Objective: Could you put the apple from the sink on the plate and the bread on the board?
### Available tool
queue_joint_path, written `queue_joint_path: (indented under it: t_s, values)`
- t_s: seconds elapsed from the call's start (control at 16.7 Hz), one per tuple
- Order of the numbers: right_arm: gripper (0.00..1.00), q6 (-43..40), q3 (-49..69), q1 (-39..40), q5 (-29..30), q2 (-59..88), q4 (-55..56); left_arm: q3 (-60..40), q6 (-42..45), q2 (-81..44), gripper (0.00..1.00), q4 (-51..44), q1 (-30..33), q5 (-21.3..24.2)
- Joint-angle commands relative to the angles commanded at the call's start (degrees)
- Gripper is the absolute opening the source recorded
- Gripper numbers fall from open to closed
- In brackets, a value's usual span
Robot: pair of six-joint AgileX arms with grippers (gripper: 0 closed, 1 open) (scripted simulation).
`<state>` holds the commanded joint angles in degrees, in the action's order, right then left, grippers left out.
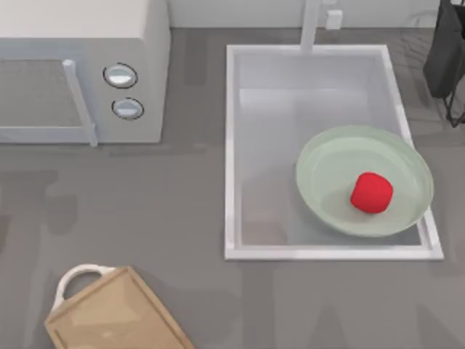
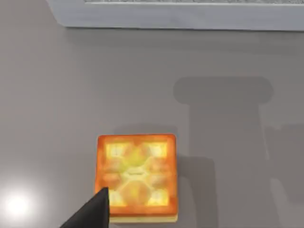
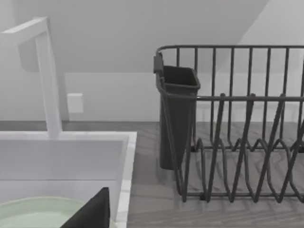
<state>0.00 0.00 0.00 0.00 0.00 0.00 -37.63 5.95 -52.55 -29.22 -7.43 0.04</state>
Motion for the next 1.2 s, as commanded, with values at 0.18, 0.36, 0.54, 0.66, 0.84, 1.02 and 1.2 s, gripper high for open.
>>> queue_joint_path:
  t_s: [0.18,0.36,0.54,0.66,0.84,1.02,1.2]
  values:
    - [1.0,0.0,0.0,0.0,0.0,0.0,0.0,-11.43,1.87,-18.03,1.0,-9.57,-2.35,0.04]
    - [1.0,0.0,0.0,0.0,0.0,0.0,0.0,-21.65,3.52,-32.59,1.0,-18.0,-4.57,0.02]
    - [1.0,0.0,0.0,0.0,0.0,0.0,0.0,-30.13,4.85,-44.44,1.0,-24.48,-6.33,-0.01]
    - [1.0,0.0,0.0,0.0,0.0,0.0,0.0,-34.45,5.52,-50.13,1.0,-27.46,-7.09,0.0]
    - [1.0,0.0,0.0,0.0,0.0,0.0,0.0,-38.08,6.08,-54.17,1.0,-29.64,-7.51,0.05]
    - [1.0,0.0,0.0,0.0,0.0,0.0,0.0,-38.32,6.12,-54.4,1.0,-29.77,-7.52,0.06]
    - [1.0,0.0,0.0,0.0,0.0,0.0,0.0,-37.98,6.12,-54.18,1.0,-29.53,-7.32,0.04]
